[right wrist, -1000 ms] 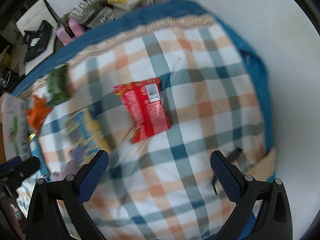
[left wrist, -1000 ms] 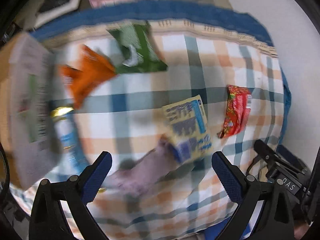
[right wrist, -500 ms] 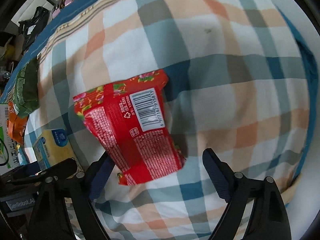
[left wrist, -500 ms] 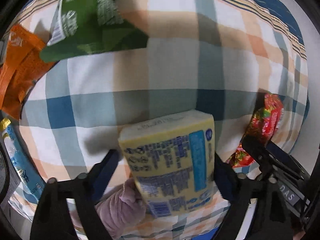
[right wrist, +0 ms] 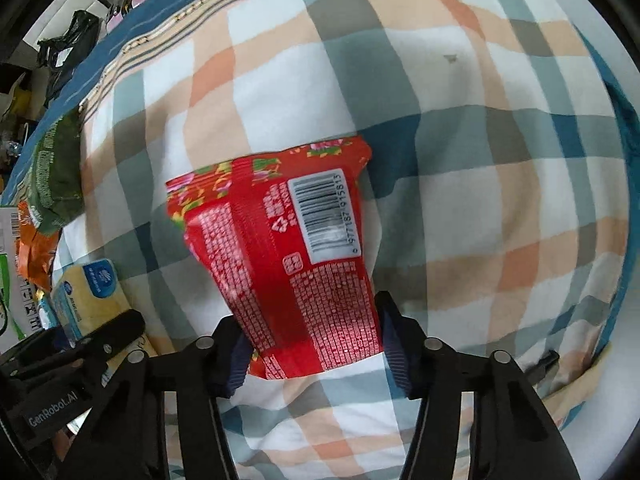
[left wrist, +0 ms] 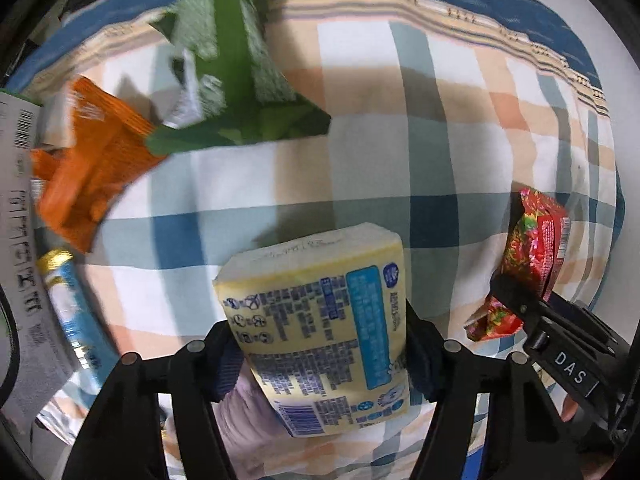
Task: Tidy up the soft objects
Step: 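Grasp the milk carton with the left tool while the right tool grasps the red snack bag, then carry both items over the box and release them inside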
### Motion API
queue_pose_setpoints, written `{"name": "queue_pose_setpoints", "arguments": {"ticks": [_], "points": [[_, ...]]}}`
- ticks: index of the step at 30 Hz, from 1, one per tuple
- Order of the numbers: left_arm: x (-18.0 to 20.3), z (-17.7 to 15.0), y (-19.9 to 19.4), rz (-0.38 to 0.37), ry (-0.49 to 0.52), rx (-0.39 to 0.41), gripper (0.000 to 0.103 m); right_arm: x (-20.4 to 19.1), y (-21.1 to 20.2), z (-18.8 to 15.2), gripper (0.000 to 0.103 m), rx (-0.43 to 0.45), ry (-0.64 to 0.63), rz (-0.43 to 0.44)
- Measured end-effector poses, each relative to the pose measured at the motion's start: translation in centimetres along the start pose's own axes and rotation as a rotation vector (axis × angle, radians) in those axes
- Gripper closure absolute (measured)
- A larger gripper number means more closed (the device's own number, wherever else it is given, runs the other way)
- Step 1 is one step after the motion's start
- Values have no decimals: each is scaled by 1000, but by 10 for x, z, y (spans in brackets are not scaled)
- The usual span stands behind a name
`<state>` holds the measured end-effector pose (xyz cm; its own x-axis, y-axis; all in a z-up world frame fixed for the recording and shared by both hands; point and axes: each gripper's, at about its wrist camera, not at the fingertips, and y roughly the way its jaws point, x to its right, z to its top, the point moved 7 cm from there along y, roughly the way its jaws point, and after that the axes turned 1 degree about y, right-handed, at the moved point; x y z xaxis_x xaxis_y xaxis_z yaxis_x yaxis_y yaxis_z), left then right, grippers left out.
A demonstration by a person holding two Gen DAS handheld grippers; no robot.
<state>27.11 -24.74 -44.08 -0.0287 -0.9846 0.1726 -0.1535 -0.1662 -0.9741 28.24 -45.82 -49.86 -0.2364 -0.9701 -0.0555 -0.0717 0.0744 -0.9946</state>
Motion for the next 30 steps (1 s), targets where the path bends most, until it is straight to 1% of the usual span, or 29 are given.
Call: {"name": "queue_pose_setpoints", "arguments": {"ticks": [4,5,6,9,10,11,12,13,14,15,16,19,20,21,24,26,30], "points": [[0,-3,-29,17,33,62,39,-7,-16,-18,48,13,23,20],[-2,-10,-42,17,39,87,39,-11,-22,-22,48,22,24,26],[2,-14,-48,22,48,103,39,-15,-28,-27,48,33,25,33],[-4,-35,-80,34,77,162,39,-31,-46,-49,48,62,14,59],[0,-48,-85,32,78,177,39,-39,-52,-58,48,72,9,74],[-8,-52,-94,26,72,188,39,-45,-61,-66,49,78,0,89],[-18,-62,-107,15,67,198,39,-56,-67,-75,49,87,-14,99],[-25,-67,-118,7,65,209,39,-73,-93,-75,49,92,-26,110],[-44,-75,-135,4,57,218,39,-81,-103,-85,49,98,-46,126],[-58,-89,-147,-5,42,227,39,-81,-121,-95,49,101,-65,140],[-74,-77,-139,-15,31,233,39,-99,-136,-103,49,105,-86,155],[-114,-96,-162,-27,-15,253,39,-144,-155,-125,49,115,-149,195],[-127,-97,-166,-30,-24,261,39,-162,-161,-132,49,120,-172,210],[-143,-103,-176,-23,-31,273,39,-179,-167,-136,49,122,-194,219],[-189,-108,-199,-12,-56,298,39,-237,-190,-160,49,126,-263,245],[-219,-111,-215,8,-78,328,39,-274,-199,-169,49,131,-301,247],[-263,-101,-230,19,-95,361,39,-333,-211,-178,49,137,-344,247]]}}
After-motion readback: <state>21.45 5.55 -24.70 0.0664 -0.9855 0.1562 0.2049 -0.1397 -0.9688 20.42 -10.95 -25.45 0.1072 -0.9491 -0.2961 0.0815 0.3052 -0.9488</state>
